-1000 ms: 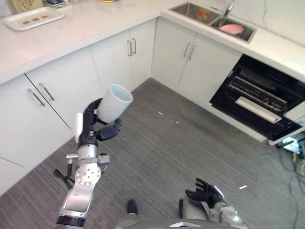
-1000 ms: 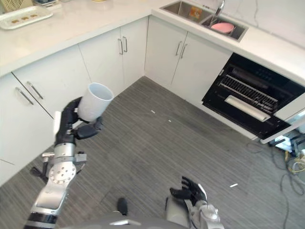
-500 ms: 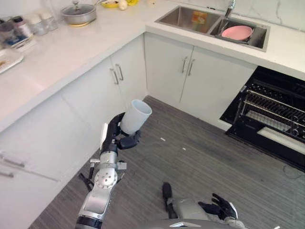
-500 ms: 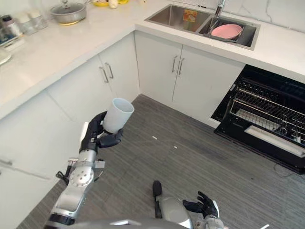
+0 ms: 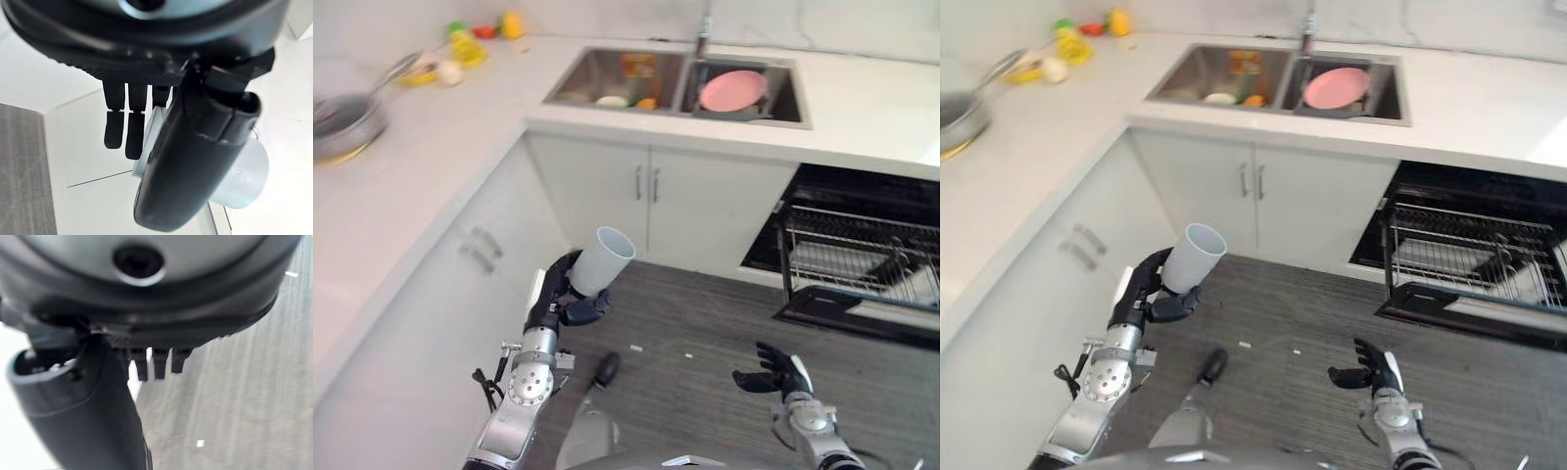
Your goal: Place the dishes in the dishwasher.
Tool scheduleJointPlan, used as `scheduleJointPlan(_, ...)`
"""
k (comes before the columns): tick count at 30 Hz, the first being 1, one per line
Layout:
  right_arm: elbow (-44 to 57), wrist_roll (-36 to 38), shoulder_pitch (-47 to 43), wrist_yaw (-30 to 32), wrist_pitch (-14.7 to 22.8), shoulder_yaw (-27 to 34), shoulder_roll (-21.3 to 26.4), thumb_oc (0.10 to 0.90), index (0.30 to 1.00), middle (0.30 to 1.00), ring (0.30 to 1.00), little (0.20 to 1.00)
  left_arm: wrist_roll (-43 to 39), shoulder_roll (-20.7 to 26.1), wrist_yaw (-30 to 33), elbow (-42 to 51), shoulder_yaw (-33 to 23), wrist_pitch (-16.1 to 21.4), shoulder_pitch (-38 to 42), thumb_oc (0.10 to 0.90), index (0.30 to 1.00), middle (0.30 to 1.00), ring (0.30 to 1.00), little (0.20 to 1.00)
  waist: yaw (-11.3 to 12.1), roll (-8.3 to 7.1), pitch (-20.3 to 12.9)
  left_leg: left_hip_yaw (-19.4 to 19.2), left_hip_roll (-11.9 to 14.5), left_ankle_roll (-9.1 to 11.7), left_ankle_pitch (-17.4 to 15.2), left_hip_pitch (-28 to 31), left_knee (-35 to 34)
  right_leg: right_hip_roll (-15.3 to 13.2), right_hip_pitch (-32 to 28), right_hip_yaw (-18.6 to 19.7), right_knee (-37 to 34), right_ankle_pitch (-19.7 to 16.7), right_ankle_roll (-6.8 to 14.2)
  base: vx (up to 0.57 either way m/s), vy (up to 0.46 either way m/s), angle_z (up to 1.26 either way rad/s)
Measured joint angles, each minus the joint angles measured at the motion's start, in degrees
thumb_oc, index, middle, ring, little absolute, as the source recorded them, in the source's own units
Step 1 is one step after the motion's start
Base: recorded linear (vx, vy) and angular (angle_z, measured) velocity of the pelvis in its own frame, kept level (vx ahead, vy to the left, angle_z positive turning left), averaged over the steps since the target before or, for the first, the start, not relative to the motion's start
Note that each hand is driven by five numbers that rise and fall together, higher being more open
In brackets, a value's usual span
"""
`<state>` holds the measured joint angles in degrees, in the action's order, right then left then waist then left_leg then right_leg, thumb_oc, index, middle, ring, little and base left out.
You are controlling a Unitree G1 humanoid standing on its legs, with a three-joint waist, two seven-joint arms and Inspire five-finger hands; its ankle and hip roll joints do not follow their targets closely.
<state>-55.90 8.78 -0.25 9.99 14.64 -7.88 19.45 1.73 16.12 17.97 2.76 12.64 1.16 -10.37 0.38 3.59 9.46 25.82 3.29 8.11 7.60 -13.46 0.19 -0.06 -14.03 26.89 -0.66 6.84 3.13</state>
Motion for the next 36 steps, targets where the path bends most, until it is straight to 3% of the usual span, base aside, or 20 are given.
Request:
scheduleJointPlan(1,0.65,0.21,-0.18,1.17,0.09,0.02,-1.86,0.8,0.9,0.9,0.9,0.9,0.01,1.05,0.35,-0.03,0.06,-0.05,1.22,0.4,0.3,0.3,0.3,0.3,-1.23,-0.87,-0.16,-2.67,0.08,-0.82,4.61,-0.05,1.21,-0.46,1.5,0.33,2.81,0.39,1.36,-0.02,0.296,-1.86)
scheduleJointPlan(2,1.72,0.34,0.96,1.75,-0.2,0.3,-3.5,0.8,0.9,0.9,0.9,0.9,0.07,2.76,0.11,-0.03,0.9,-0.06,3.5,0.4,0.3,0.3,0.3,0.3,-3.0,-3.19,-0.77,-5.06,-0.85,-2.53,4.13,0.32,0.6,-1.35,3.8,-0.92,4.9,-0.41,4.1,0.04,0.28,-1.13)
scheduleJointPlan(4,2.95,0.28,2.76,1.41,0.05,0.24,-5.63,0.8,0.9,0.9,0.9,0.9,0.42,6.47,-1.18,-0.17,3.88,0.2,8.23,0.4,0.3,0.3,0.3,0.3,-4.39,-5.38,-0.53,-9.33,-2.1,-5.7,4.93,2.48,-1.43,-4.22,6.13,-3.4,7.81,-0.51,9.09,0.02,0.23,-0.9)
scheduleJointPlan(6,5.09,0.31,5.05,1.32,-0.24,-0.18,-6.88,0.8,0.9,0.9,0.9,0.9,1.22,6.73,-1.75,0.14,5.03,1.46,11.46,0.4,0.3,0.3,0.3,0.3,-6.39,-5.3,-0.09,-16.1,-2.27,-9.47,3.64,5.65,-3.68,-4.05,11.02,-5.45,11.4,1.7,9.45,-0.05,0.272,-1.47)
scheduleJointPlan(7,7.13,0.25,5.22,0.79,-0.27,-0.51,-6.88,0.8,0.9,0.9,0.9,0.9,1.23,6.62,-1.68,0.31,4.42,1.94,11.38,0.4,0.3,0.3,0.3,0.3,-5.27,-5.12,0.43,-20.44,-2.17,-10.8,3.51,7.12,-4.47,-4.44,15.3,-9.1,15.63,2.04,9.67,-0.08,0.245,-2.04)
scheduleJointPlan(9,10.76,0.26,6.01,0.59,0.4,-0.79,-6.98,0.8,0.9,0.9,0.9,0.9,1.29,5.85,-1.92,-0.14,4.24,1.98,12.47,0.4,0.3,0.3,0.3,0.3,-7.47,-3.74,1.3,-24.47,-3.11,-11.42,2.53,8.4,-4.57,-4.2,19.51,-18.47,16.78,2.43,8.79,-0.07,0.174,-1.4)
scheduleJointPlan(11,14.61,-0.2,6.68,-0.14,-0.41,-1.45,-6.99,0.8,0.9,0.9,0.9,0.9,1.31,4.06,-1.78,-0.28,3.27,2.45,11.13,0.4,0.3,0.3,0.3,0.3,-5.93,-2.88,1.67,-32.82,-3.09,-12.34,1.6,10.07,-5.43,-6.61,22.23,-36.93,17.12,2.15,7.1,-0.04,0.118,-1.52)
scheduleJointPlan(12,19.34,-0.4,8.27,-0.36,-0.44,-1.84,-6.94,0.8,0.9,0.9,0.9,0.9,1.32,3.16,-1.76,-0.26,2.47,2.45,9.94,0.4,0.3,0.3,0.3,0.3,-5.27,-2.45,1.85,-35.36,-3.29,-12.76,0.98,10.29,-5.43,-6.81,22.31,-40.86,17.76,1.88,6.58,0.03,0.056,-1.65)
scheduleJointPlan(13,24.62,-0.79,10.23,-1.04,-0.31,-1.84,-7.0,0.8,0.9,0.9,0.9,0.9,1.32,2.66,-1.4,-0.27,2.03,2.41,8.76,0.4,0.3,0.3,0.3,0.3,-4.71,-2.43,1.87,-37.73,-3.35,-10.65,-0.54,10.19,-5.5,-5.47,22.26,-40.49,17.4,1.99,5.72,0.04,0.012,-1.36)
scheduleJointPlan(14,27.53,-1.72,11.46,-1.63,0.03,-1.84,-7.46,0.8,0.9,0.9,0.9,0.9,1.31,3.06,-1.03,-0.27,2.0,2.35,7.5,0.4,0.3,0.3,0.3,0.3,-4.59,-4.07,1.74,-38.98,-4.34,-7.83,-3.34,9.66,-3.72,-5.83,21.22,-39.41,14.59,0.95,4.03,0.04,-0.014,-1.05)
scheduleJointPlan(15,30.19,-1.91,12.26,-1.86,0.26,-1.84,-7.91,0.8,0.9,0.9,0.9,0.9,1.34,4.57,-0.9,-0.04,2.0,2.44,7.36,0.4,0.3,0.3,0.3,0.3,-4.56,-7.12,1.61,-37.78,-5.89,-13.07,-7.35,6.56,5.89,-9.08,20.56,-38.93,12.21,-0.67,2.1,0.03,-0.014,-1.22)
scheduleJointPlan(16,32.41,-1.86,12.15,-2.56,0.44,-1.8,-6.47,0.8,0.9,0.9,0.9,0.9,1.41,4.0,-0.44,-0.2,1.69,2.12,6.8,0.4,0.3,0.3,0.3,0.3,-3.13,-5.69,1.96,-34.57,-2.87,-10.69,-12.45,5.58,11.72,-7.69,21.3,-39.12,12.08,-5.32,2.0,0.05,-0.093,-1.02)
scheduleJointPlan(18,34.42,-1.59,12.69,-2.9,0.56,-0.39,-5.64,0.8,0.9,0.9,0.9,0.9,1.42,3.27,-0.7,-0.59,2.51,0.81,6.49,0.4,0.3,0.3,0.3,0.3,-4.53,-4.82,1.32,-34.49,-3.25,-8.95,-9.75,7.84,7.32,-6.48,18.38,-36.86,4.07,-6.83,4.01,0.06,-0.099,-0.59)
scheduleJointPlan(20,37.01,-0.79,12.07,-3.39,0.17,0.73,-4.65,0.8,0.9,0.9,0.9,0.9,2.52,3.4,-0.86,0.14,2.49,0.9,6.37,0.4,0.3,0.3,0.3,0.3,-4.17,-5.08,0.23,-36.95,-3.82,-10.25,-6.57,10.41,0.17,-6.02,15.83,-36.51,-4.35,-12.44,4.98,0.17,-0.099,-0.51)
scheduleJointPlan(23,42.32,-0.65,12.01,-3.75,-0.39,0.93,-3.66,0.8,0.9,0.9,0.9,0.9,2.9,3.28,-0.88,0.41,2.43,0.88,5.47,0.4,0.3,0.3,0.3,0.3,-5.13,-4.41,-0.28,-38.18,-3.84,-9.12,-4.71,14.23,-5.1,-5.58,15.33,-35.52,-5.31,-16.04,4.42,0.2,-0.158,-0.29)
scheduleJointPlan(27,46.72,0.39,10.97,-4.92,-0.35,-0.07,-2.05,0.8,0.9,0.9,0.9,0.9,2.92,2.42,-0.94,0.87,2.42,0.94,3.2,0.4,0.3,0.3,0.3,0.3,-4.78,-3.19,-1.02,-38.96,-1.67,-8.08,-5.08,16.63,-4.47,-3.16,12.79,-34.86,-5.1,-14.69,1.23,0.13,-0.189,-0.16)
scheduleJointPlan(30,49.78,2.74,9.61,-5.83,-0.16,0.37,-2.03,0.8,0.9,0.9,0.9,0.9,2.88,1.65,-0.83,0.81,2.51,1.07,3.91,0.4,0.3,0.3,0.3,0.3,-3.25,-6.32,-0.43,-37.18,0.14,-4.06,-8.17,8.69,13.51,-3.69,11.8,-36.12,-4.74,-13.63,-3.0,0.15,-0.261,0.12)
scheduleJointPlan(31,50.26,3.37,8.39,-6.14,0.38,-0.21,-0.97,0.8,0.9,0.9,0.9,0.9,2.86,1.16,-0.79,0.8,2.42,1.3,3.61,0.4,0.3,0.3,0.3,0.3,-2.12,-5.95,-0.16,-35.26,0.69,-3.05,-8.03,5.57,20.99,-2.89,11.84,-35.76,-3.38,-11.64,-5.33,0.21,-0.253,-0.04)
scheduleJointPlan(33,51.07,5.13,7.6,-6.92,0.38,0.07,0.07,0.8,0.9,0.9,0.9,0.9,2.84,1.23,-0.32,0.9,3.28,1.45,4.16,0.4,0.3,0.3,0.3,0.3,-0.97,-7.0,1.46,-30.17,2.38,0.31,-7.0,-3.81,40.92,-2.21,9.98,-36.29,-1.78,-9.62,-6.47,0.24,-0.127,0.04)
scheduleJointPlan(36,52.54,7.12,7.24,-6.87,0.32,0.04,-0.81,0.8,0.9,0.9,0.9,0.9,2.88,0.98,0.35,2.7,3.09,2.28,3.64,0.4,0.3,0.3,0.3,0.3,-0.28,-7.48,2.11,-28.37,-1.27,-0.55,-9.2,-5.13,28.23,-1.83,9.7,-35.35,-2.68,-9.15,-5.87,0.31,0.034,-0.06)
